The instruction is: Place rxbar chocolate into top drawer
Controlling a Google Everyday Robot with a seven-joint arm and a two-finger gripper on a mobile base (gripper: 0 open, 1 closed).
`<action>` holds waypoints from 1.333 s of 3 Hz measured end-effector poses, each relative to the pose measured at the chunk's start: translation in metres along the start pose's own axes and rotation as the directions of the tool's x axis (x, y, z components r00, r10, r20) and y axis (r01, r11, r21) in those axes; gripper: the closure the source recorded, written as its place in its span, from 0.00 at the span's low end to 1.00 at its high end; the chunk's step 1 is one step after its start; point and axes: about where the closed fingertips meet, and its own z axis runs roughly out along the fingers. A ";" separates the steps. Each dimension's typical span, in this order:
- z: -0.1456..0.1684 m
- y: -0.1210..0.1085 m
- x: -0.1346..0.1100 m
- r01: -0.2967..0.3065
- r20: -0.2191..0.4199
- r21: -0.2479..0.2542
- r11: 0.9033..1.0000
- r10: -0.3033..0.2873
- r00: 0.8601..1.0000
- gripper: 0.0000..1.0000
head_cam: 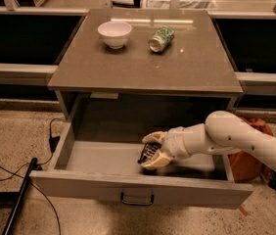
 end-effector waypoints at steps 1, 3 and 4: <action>0.000 0.000 0.000 0.000 0.000 0.000 1.000 0.000 1.000 0.14; -0.006 -0.001 -0.005 0.002 -0.008 -0.010 1.000 -0.002 1.000 0.00; -0.040 -0.006 -0.017 0.027 -0.013 0.016 1.000 -0.027 1.000 0.00</action>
Offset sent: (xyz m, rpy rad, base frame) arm 0.0000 0.0000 0.0000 0.0000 0.0000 0.0001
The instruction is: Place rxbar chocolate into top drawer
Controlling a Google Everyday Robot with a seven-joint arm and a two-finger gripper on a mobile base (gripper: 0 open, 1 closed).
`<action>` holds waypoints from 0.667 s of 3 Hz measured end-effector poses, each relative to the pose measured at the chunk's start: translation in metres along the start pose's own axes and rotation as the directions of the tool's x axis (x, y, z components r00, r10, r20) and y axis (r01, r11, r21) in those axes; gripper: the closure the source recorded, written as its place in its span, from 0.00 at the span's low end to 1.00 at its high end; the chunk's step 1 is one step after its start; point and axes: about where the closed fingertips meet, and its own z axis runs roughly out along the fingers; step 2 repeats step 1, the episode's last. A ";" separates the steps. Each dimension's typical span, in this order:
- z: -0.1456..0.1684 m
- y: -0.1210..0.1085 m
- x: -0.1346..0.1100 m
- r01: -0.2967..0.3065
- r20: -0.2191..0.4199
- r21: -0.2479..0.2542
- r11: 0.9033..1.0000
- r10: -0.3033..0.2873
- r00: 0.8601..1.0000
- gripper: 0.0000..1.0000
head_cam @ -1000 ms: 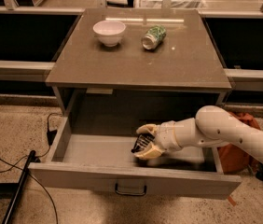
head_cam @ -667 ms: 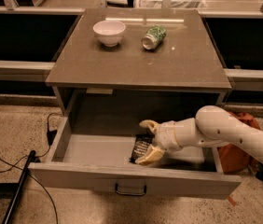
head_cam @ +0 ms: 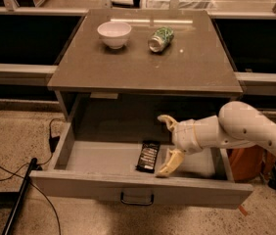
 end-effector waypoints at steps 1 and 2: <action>-0.002 0.000 0.000 0.000 -0.001 0.000 1.000 0.000 1.000 0.00; -0.002 0.000 0.000 0.000 -0.001 0.000 1.000 0.000 1.000 0.00</action>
Offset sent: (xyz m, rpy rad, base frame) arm 0.0000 0.0000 0.0000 0.0000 0.0000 0.0000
